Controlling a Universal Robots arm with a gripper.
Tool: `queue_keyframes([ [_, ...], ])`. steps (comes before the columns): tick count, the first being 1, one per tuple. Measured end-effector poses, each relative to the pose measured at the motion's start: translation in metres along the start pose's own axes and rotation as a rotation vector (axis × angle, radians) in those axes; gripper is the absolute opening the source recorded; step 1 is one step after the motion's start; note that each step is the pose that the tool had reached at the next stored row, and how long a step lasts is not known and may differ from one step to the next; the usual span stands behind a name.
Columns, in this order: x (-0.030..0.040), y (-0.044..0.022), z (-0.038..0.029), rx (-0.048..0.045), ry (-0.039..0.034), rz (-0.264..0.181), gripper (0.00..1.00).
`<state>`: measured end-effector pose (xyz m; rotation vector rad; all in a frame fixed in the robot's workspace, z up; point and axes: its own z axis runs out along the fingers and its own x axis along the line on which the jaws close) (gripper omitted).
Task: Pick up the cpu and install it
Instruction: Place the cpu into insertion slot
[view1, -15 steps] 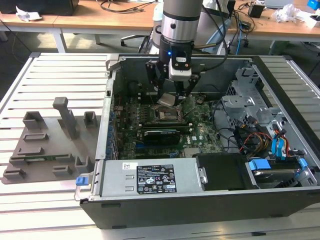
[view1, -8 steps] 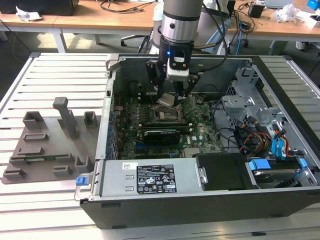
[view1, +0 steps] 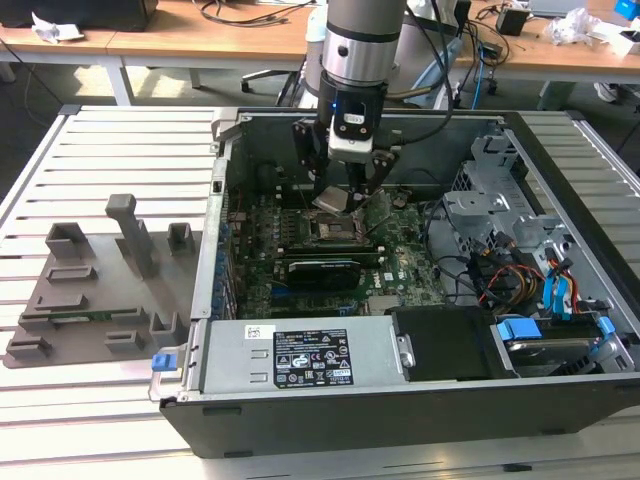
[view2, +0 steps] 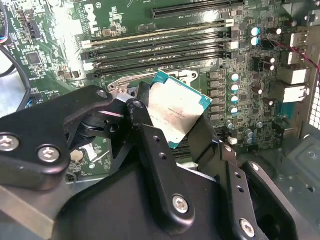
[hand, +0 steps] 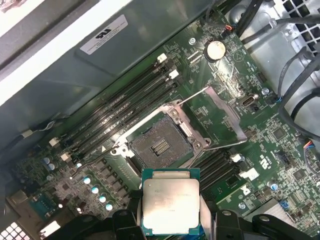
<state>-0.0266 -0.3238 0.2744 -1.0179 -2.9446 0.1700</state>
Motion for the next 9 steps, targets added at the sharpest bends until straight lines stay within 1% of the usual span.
queue_keyframes([
  [3,0.0000,0.0000,0.0001,0.0010,0.0036,0.036,0.55],
  [5,0.0000,0.0000,0.0001,0.0013,0.0050,0.049,0.55],
  [9,0.0000,0.0001,0.0003,0.0022,0.0105,0.100,0.55],
])
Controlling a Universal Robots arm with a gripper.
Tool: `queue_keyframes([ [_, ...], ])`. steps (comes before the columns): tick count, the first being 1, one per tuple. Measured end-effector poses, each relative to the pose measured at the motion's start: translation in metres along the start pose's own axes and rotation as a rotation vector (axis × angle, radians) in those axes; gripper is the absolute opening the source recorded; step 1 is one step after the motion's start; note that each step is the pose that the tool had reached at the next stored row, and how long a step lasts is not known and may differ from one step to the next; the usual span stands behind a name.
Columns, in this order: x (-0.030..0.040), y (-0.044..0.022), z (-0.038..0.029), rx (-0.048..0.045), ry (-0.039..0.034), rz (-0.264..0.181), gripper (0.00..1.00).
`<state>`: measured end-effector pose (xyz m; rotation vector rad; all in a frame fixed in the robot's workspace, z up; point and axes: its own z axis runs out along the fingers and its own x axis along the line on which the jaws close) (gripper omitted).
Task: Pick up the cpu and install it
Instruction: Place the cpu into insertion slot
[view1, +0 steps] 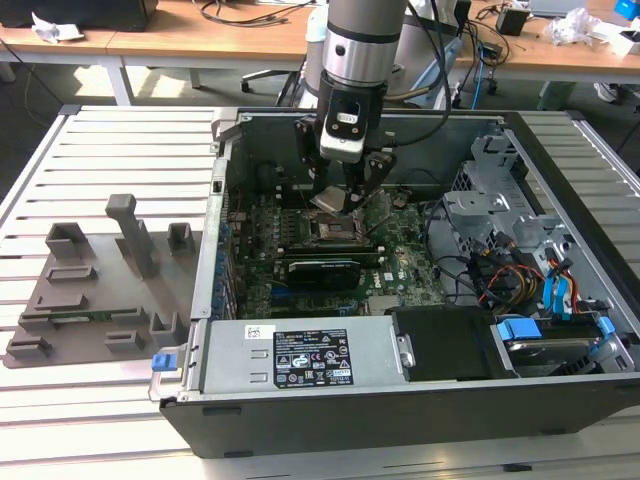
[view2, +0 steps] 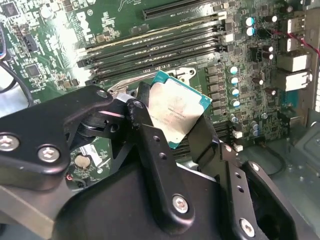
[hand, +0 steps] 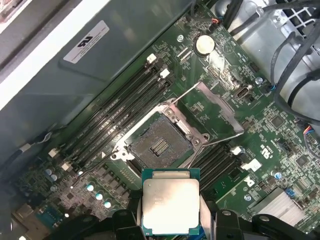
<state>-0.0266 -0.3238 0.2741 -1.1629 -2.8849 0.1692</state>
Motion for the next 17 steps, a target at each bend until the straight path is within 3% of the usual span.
queue_keyframes([
  [17,0.0000,0.0001,0.0006,0.0059,0.0148,0.162,0.55],
])
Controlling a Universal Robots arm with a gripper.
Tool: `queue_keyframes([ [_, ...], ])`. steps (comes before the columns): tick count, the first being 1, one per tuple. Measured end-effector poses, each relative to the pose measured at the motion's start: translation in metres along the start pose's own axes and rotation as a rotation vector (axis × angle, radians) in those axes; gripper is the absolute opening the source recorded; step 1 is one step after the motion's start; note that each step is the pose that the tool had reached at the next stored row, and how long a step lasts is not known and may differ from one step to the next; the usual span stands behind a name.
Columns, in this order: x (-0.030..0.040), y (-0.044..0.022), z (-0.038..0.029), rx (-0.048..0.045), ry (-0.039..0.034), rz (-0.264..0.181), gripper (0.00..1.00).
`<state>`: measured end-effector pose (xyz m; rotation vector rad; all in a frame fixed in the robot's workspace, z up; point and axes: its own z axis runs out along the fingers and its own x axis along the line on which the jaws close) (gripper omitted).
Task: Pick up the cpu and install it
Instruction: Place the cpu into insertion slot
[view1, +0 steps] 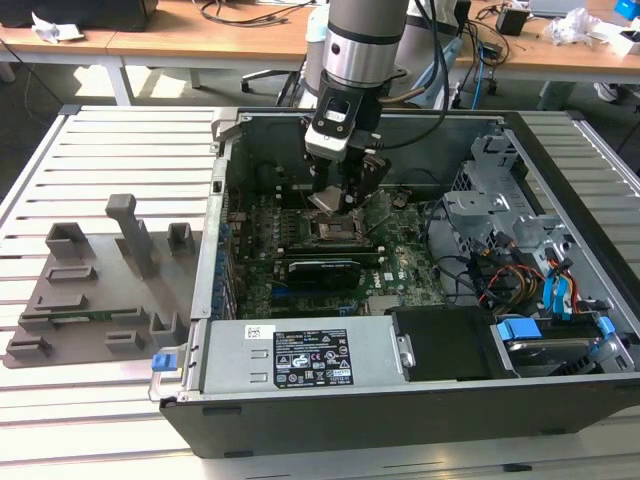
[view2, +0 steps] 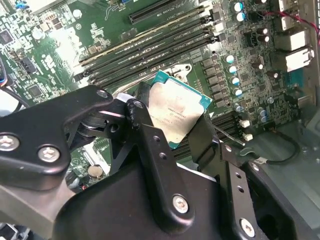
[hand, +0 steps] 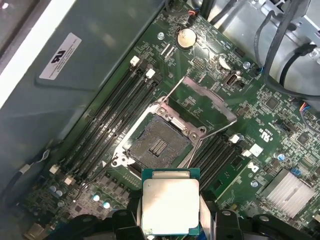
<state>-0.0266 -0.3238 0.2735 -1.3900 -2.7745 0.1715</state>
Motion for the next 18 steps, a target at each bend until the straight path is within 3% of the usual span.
queue_keyframes([
  [18,0.0000,0.0001,0.0009,0.0039,0.0204,0.183,0.55],
])
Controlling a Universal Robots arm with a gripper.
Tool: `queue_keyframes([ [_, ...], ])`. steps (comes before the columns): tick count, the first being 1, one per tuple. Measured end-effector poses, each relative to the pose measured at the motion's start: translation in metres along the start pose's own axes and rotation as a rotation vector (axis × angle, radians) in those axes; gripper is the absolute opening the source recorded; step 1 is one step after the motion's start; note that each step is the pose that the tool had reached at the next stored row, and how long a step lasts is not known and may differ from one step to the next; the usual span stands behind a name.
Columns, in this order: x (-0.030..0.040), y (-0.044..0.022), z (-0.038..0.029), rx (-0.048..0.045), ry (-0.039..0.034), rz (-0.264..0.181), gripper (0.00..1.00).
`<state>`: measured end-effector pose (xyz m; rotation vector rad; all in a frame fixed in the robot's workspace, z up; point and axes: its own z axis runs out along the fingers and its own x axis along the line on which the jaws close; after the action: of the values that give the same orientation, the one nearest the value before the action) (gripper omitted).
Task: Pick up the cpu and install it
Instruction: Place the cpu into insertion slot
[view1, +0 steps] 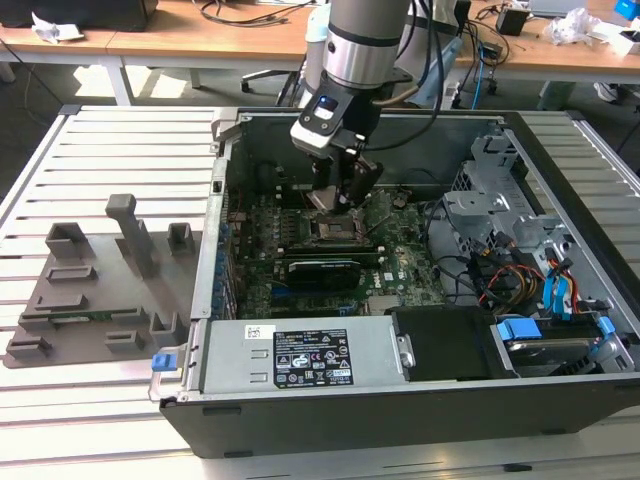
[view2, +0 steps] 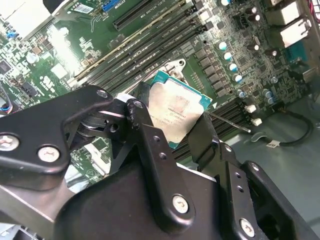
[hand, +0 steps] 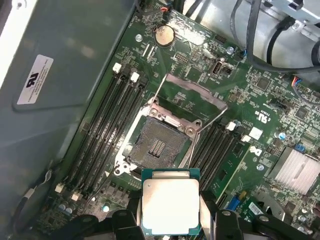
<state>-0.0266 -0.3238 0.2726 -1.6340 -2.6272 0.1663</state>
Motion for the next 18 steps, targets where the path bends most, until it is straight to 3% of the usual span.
queue_keyframes([
  [18,0.0000,0.0001,0.0006,0.0045,0.0155,0.160,0.55],
])
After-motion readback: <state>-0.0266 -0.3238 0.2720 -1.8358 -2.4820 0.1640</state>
